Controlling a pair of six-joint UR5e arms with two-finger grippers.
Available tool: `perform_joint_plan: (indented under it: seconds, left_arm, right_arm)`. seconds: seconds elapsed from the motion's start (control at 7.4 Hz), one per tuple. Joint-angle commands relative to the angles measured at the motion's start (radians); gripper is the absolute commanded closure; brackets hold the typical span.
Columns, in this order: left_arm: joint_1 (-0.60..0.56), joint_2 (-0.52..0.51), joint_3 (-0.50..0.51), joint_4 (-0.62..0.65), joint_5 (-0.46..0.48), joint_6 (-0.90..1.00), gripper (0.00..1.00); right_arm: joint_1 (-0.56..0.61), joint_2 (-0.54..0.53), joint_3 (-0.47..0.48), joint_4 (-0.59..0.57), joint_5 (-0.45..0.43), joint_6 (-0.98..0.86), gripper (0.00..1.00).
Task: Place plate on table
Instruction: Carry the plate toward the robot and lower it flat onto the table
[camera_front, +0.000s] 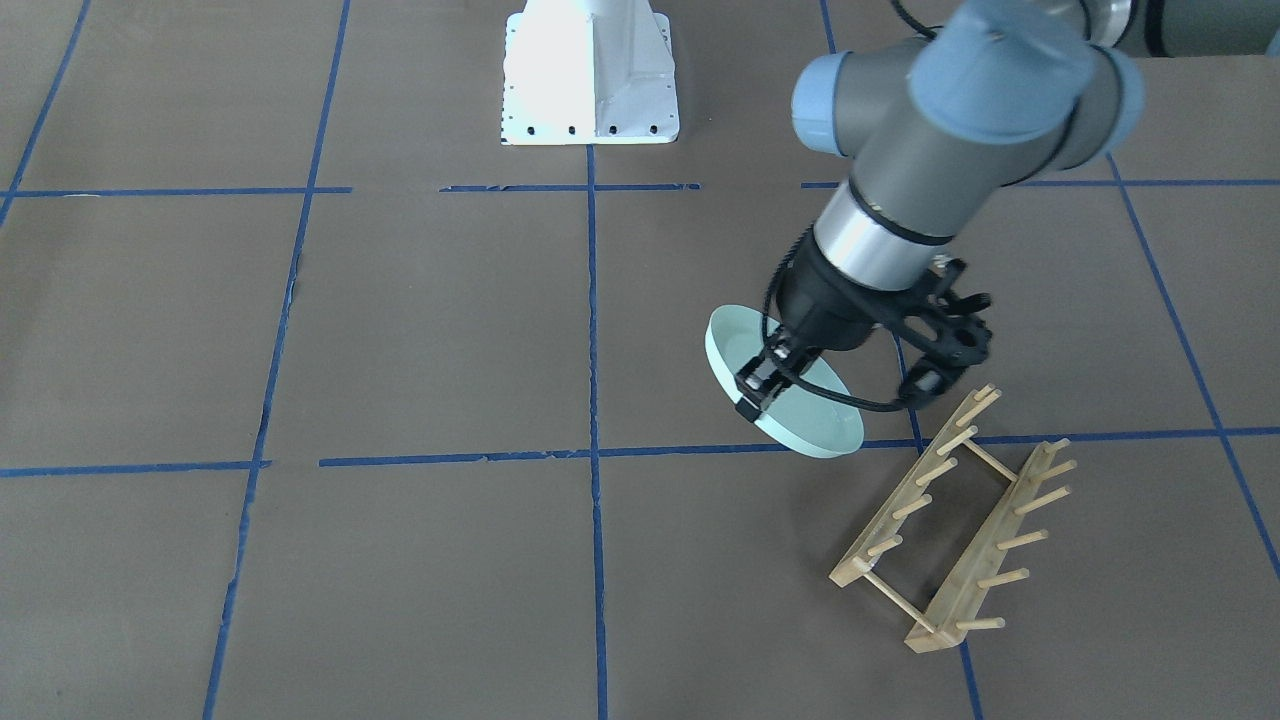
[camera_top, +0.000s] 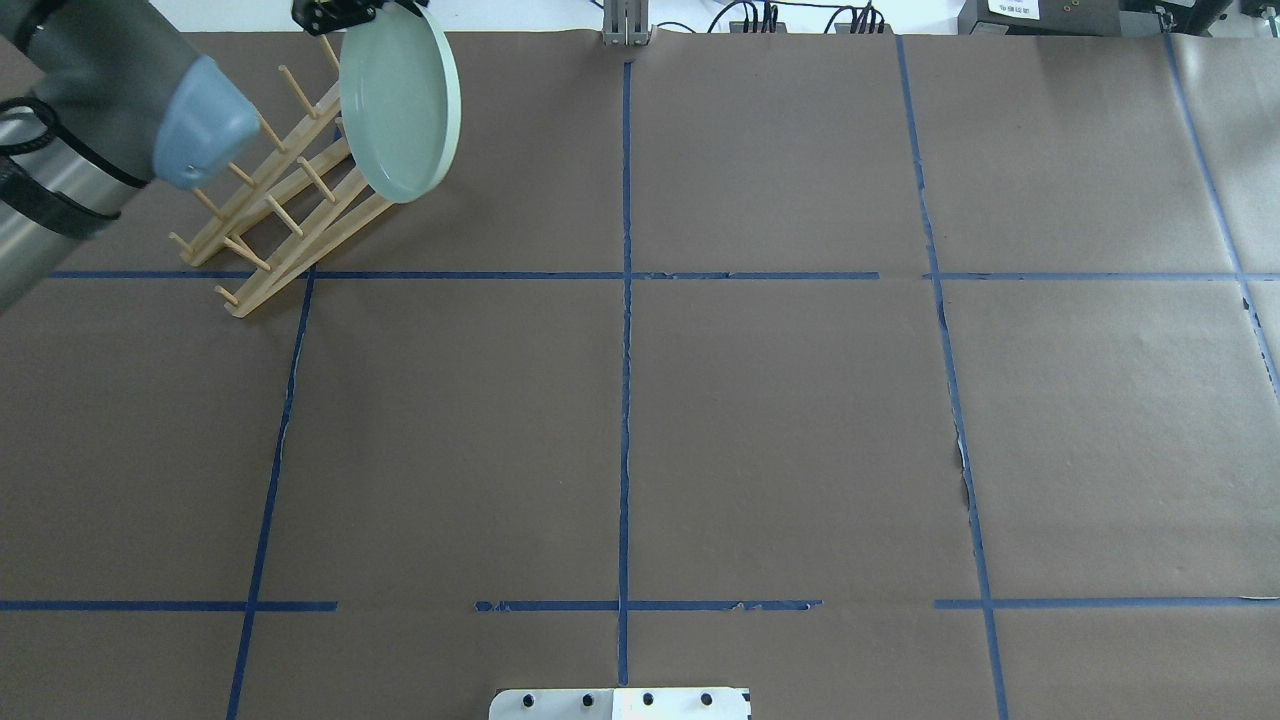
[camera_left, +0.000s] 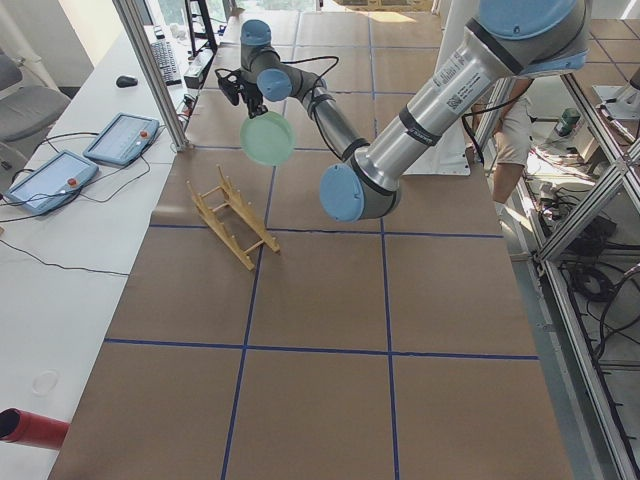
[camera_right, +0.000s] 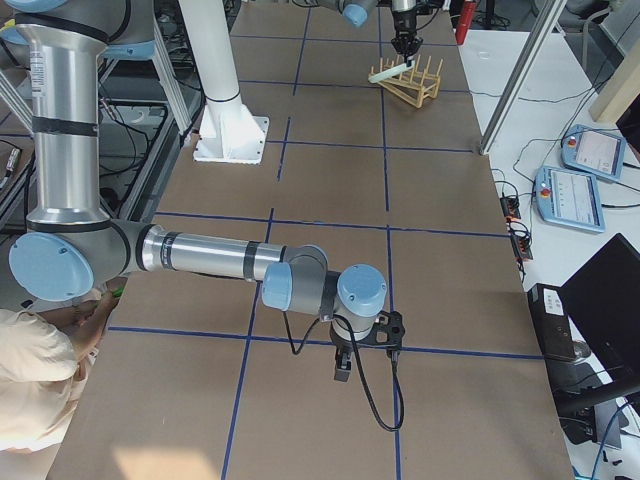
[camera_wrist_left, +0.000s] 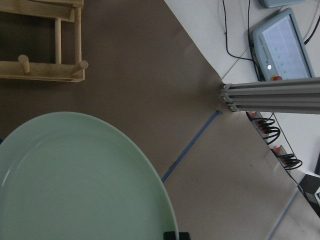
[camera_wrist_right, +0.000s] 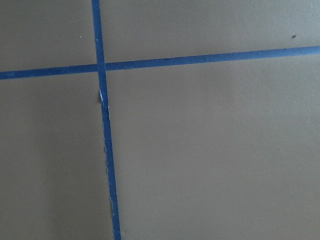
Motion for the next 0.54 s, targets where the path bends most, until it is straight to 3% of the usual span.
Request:
perform_joint_plan:
  seconds: [0.0,0.14,0.41]
  left_arm:
    - [0.146,-0.066,0.086,0.258,0.103,0.120,1.00]
    - [0.214,-0.091,0.157,0.339,0.170,0.166,1.00]
    - [0.279,-0.068,0.174,0.348,0.205,0.171,1.00]
  right_arm:
    - [0.000,0.000,0.000,0.000,0.000,0.000,0.00]
    - [0.000,0.000,0.000,0.000,0.000,0.000,0.00]
    - [0.000,0.000,0.000,0.000,0.000,0.000,0.00]
